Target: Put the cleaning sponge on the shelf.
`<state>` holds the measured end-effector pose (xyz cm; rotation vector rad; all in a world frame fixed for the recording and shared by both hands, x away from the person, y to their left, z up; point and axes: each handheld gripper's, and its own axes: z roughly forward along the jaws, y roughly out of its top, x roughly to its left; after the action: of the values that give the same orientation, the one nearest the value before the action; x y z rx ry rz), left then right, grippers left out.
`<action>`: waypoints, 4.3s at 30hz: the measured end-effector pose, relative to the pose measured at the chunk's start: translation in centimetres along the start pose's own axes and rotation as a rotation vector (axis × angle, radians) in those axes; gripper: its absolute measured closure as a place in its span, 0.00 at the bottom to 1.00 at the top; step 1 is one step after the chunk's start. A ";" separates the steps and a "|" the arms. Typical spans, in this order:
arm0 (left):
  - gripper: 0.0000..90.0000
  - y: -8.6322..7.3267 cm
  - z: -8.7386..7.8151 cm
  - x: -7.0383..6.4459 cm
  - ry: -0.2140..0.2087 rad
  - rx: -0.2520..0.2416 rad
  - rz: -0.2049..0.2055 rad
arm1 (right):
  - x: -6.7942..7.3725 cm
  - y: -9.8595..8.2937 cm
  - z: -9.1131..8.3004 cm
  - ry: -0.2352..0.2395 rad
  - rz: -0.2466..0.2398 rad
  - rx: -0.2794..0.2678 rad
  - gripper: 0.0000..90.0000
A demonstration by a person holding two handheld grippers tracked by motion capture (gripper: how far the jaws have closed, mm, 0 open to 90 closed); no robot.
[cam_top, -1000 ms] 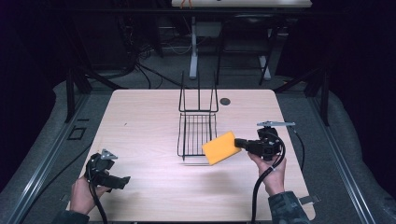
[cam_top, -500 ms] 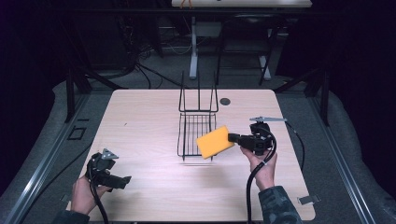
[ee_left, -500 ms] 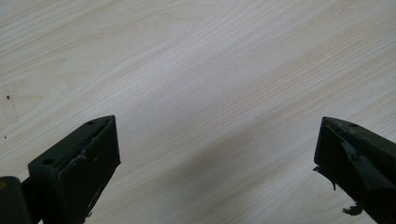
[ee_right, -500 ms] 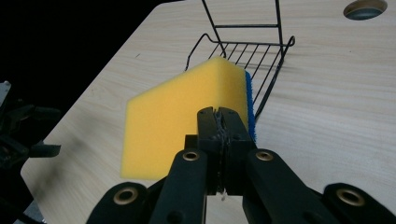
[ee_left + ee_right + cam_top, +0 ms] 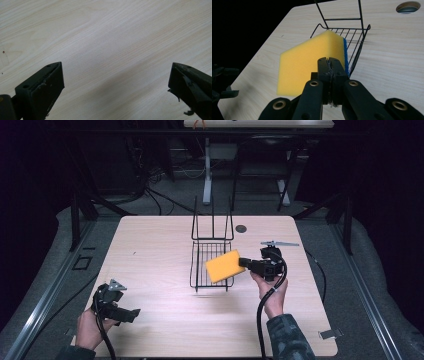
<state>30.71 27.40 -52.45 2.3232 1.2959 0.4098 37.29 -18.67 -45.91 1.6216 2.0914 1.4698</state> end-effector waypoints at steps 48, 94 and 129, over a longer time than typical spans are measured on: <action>0.00 0.0 -0.1 -0.1 -0.007 0.006 0.011 | 0.8 -2.6 7.4 -0.065 0.135 0.017 0.98; 0.00 -0.1 0.0 -0.1 -0.005 0.006 0.014 | 2.2 -2.4 4.2 -0.178 -0.097 0.062 0.46; 0.00 -0.2 -0.1 0.0 -0.007 0.005 0.013 | 0.6 -5.2 -6.9 -0.232 -0.258 0.107 0.00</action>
<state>30.49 27.48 -52.52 2.3364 1.2807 0.4020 29.41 -22.17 -45.81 1.4109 2.1781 1.0543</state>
